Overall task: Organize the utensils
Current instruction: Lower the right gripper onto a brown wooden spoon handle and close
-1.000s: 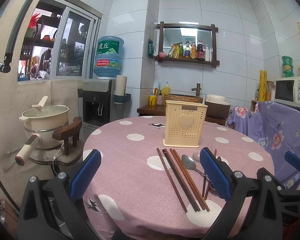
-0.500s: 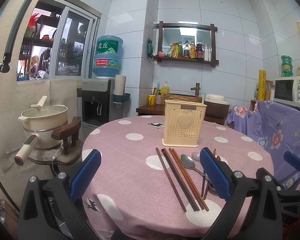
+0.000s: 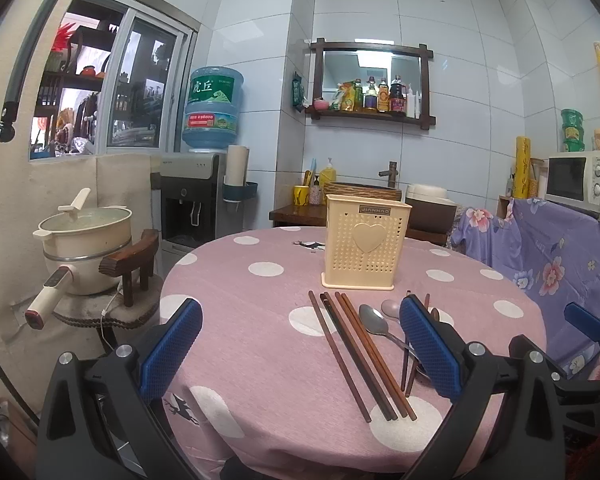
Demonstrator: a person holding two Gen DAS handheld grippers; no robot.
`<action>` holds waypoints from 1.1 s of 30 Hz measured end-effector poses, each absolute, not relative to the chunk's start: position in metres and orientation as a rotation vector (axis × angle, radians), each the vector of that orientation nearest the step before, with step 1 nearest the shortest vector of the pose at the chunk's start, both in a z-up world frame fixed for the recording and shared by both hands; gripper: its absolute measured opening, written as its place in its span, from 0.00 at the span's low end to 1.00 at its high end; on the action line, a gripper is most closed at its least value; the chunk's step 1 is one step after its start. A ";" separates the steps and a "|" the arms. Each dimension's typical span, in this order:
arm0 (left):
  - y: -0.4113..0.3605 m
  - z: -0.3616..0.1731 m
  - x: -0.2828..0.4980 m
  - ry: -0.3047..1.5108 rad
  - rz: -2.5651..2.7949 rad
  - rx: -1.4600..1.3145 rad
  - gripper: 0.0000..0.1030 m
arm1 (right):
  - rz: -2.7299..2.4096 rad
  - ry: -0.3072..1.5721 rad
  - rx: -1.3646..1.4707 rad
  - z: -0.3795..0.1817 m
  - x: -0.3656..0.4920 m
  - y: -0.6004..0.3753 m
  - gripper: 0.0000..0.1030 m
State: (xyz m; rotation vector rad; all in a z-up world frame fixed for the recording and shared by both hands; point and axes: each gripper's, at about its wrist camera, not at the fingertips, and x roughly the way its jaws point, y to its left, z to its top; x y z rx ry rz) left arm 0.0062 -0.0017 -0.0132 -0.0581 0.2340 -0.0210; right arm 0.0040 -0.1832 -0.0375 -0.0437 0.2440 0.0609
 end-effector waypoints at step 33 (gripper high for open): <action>-0.003 -0.057 0.184 0.882 -0.167 -0.087 0.38 | 0.028 0.821 0.167 -0.074 0.191 -0.210 0.50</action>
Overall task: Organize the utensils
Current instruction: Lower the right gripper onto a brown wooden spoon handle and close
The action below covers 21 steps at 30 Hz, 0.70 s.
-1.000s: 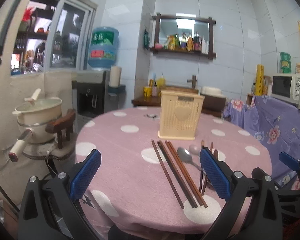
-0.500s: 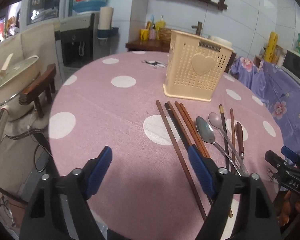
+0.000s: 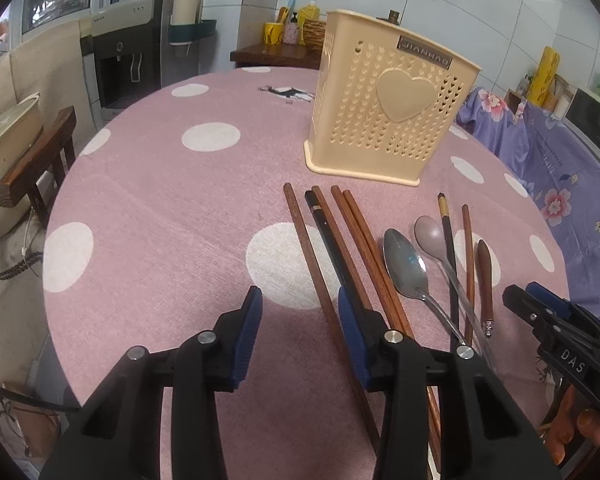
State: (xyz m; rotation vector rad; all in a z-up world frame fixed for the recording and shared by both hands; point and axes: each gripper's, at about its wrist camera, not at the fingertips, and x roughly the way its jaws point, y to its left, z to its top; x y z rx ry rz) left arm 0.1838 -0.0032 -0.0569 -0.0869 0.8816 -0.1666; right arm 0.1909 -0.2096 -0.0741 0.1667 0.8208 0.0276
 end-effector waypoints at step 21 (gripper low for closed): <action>-0.011 -0.064 0.211 0.934 -0.135 -0.058 0.38 | -0.077 0.895 0.109 -0.084 0.248 -0.196 0.21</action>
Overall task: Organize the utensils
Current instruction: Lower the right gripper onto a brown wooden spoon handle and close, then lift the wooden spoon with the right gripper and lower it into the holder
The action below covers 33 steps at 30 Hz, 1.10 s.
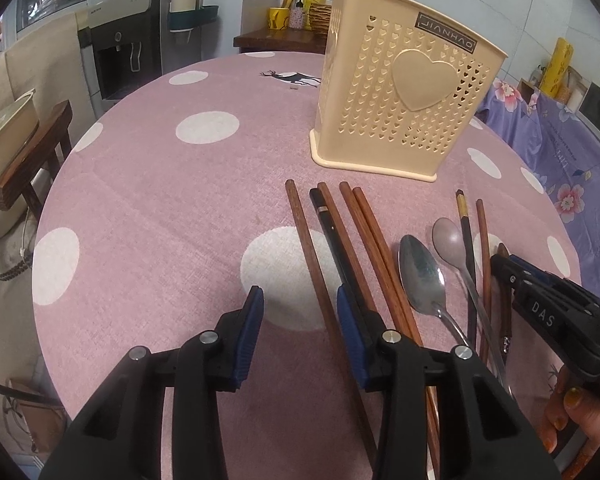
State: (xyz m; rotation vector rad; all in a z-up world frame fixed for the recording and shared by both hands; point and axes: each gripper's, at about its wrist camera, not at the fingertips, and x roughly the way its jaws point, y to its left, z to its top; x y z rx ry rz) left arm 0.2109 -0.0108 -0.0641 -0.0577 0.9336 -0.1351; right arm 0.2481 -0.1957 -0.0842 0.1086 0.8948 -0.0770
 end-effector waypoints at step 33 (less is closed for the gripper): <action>-0.025 -0.067 0.282 1.007 -0.014 -0.038 0.08 | -0.024 0.852 0.238 -0.073 0.259 -0.227 0.16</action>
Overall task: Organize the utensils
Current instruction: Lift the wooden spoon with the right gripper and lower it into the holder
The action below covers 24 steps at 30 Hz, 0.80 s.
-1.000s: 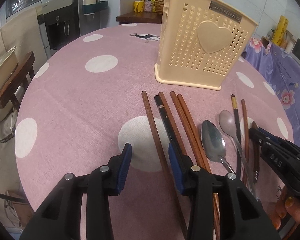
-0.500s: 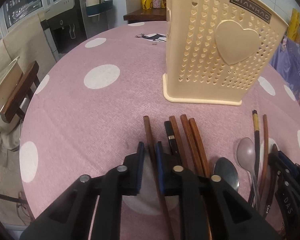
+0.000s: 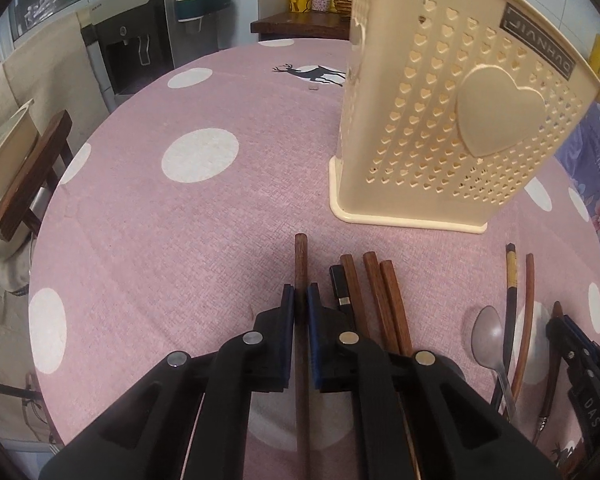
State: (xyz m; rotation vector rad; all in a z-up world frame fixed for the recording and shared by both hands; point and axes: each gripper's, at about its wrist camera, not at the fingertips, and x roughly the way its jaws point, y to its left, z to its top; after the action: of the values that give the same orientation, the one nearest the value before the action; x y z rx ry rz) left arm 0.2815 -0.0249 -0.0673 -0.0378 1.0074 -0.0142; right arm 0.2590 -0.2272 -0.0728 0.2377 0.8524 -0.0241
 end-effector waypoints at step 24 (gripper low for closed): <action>0.005 0.076 0.243 0.565 -0.047 -0.120 0.07 | -0.040 0.433 0.153 0.033 0.207 -0.267 0.16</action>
State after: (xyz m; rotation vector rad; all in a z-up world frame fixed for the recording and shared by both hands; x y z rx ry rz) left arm 0.2427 0.0049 0.0757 -0.1201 0.5654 -0.0470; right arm 0.2073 -0.2669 0.0328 0.1528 0.4330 -0.0399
